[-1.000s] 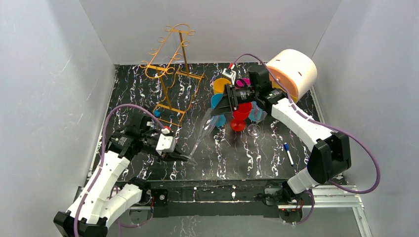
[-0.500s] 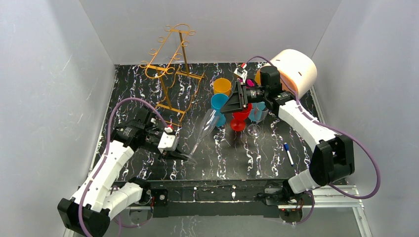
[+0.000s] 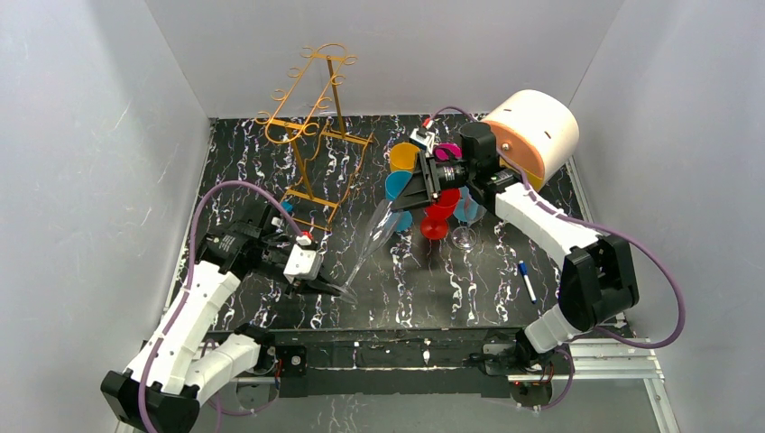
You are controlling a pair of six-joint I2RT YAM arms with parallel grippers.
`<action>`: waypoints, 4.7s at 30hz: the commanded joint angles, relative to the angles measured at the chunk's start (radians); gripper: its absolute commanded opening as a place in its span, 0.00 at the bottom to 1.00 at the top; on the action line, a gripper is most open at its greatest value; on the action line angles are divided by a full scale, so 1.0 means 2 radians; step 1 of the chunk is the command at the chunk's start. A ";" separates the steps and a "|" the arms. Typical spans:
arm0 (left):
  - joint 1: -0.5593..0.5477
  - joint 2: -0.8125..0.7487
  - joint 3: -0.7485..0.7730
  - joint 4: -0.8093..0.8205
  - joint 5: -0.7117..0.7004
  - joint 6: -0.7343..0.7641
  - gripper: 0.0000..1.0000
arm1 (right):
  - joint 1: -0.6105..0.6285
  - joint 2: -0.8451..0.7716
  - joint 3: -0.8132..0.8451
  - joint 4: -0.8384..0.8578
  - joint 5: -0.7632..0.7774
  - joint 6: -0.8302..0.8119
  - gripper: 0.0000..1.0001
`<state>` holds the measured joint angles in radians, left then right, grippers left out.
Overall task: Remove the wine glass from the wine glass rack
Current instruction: Place the wine glass at the center of the board.
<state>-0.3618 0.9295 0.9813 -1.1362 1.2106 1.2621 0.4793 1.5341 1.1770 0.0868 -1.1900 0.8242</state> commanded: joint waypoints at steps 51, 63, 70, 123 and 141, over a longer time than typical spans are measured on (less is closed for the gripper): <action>0.003 -0.095 -0.009 0.135 -0.078 -0.171 0.67 | 0.051 -0.055 0.044 -0.076 0.000 -0.115 0.01; 0.003 -0.102 0.002 0.124 -0.074 -0.203 0.90 | 0.045 -0.061 0.069 -0.136 0.089 -0.142 0.01; 0.003 -0.107 -0.004 0.156 -0.072 -0.221 0.98 | 0.046 -0.054 0.071 -0.169 0.137 -0.162 0.01; 0.003 -0.165 0.000 0.351 -0.721 -0.690 0.98 | 0.203 -0.027 0.145 -0.434 0.643 -0.372 0.01; 0.003 -0.137 0.009 0.344 -0.737 -0.670 0.98 | 0.201 0.025 0.180 -0.450 0.704 -0.362 0.19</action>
<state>-0.3565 0.6334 0.9535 -0.4305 -0.2371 -0.0956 0.8898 1.5738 1.5185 -0.7948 0.1921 0.1047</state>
